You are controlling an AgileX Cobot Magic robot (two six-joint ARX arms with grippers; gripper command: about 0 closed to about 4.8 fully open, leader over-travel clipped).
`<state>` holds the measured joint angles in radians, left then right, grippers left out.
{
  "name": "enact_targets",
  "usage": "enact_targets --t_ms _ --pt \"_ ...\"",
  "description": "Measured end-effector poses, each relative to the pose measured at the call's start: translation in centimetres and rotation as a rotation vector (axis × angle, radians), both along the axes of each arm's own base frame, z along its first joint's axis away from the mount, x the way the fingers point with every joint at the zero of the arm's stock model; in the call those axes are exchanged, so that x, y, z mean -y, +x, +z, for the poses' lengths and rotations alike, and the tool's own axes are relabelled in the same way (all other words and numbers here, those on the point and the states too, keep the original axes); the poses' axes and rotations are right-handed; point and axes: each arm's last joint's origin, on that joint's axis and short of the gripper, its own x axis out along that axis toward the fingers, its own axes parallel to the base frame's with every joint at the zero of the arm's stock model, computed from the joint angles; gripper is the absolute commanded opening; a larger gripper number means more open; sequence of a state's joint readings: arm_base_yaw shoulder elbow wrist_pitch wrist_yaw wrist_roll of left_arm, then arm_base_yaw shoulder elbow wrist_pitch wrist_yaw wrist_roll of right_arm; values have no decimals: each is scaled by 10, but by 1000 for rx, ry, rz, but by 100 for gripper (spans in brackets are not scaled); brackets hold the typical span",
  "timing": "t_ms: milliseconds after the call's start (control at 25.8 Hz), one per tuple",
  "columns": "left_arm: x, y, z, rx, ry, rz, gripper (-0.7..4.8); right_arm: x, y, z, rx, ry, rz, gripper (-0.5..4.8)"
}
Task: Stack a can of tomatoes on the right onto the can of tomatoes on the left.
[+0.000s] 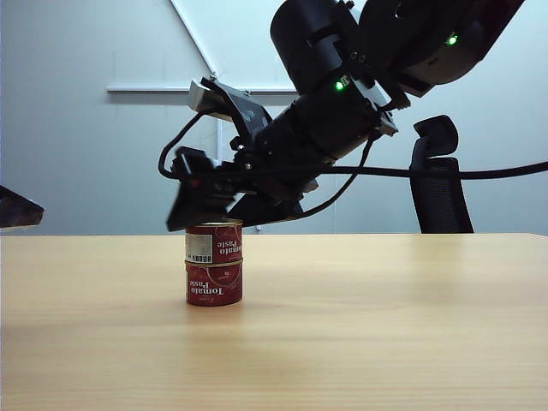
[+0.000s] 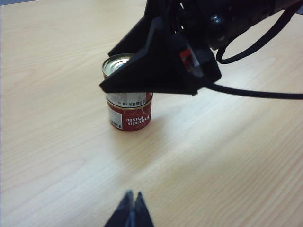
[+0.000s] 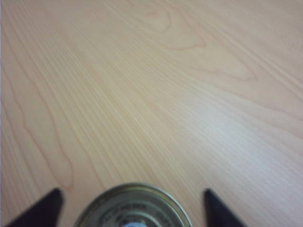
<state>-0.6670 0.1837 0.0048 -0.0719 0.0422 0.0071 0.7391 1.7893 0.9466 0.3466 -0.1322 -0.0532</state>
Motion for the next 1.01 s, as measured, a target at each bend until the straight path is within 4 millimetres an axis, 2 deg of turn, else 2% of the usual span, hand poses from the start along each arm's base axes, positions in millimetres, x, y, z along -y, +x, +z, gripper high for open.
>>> enact_targets --t_ms 77,155,271,387,426,581,658,697,813,852,891,1007 --pt "0 0 0 0 0 0 -4 0 0 0 2 2 -1 419" --pt "0 0 0 0 0 0 -4 0 0 0 3 2 0 472" --pt "0 0 0 0 0 0 -4 0 0 2 11 10 0 479" --pt "0 0 0 1 0 0 -4 3 -3 22 53 60 -5 479" --pt "0 0 0 1 0 0 -4 4 -4 32 76 94 -10 479" --pt "-9 6 0 0 -1 97 -4 22 -23 101 217 266 -42 479" --pt "-16 10 0 0 -1 177 -4 33 -33 124 257 299 -78 479" --pt "-19 12 0 2 -1 211 -4 38 -38 133 277 313 -96 431" --pt "-32 16 2 22 -13 342 -4 55 -53 157 316 330 -175 97" --pt "-37 17 4 40 -21 392 -4 62 -57 162 316 316 -210 14" --pt "-40 17 5 56 -27 419 -4 68 -61 164 311 300 -236 -6" --pt "-48 16 10 108 -48 493 -4 87 -76 175 304 263 -304 -2"
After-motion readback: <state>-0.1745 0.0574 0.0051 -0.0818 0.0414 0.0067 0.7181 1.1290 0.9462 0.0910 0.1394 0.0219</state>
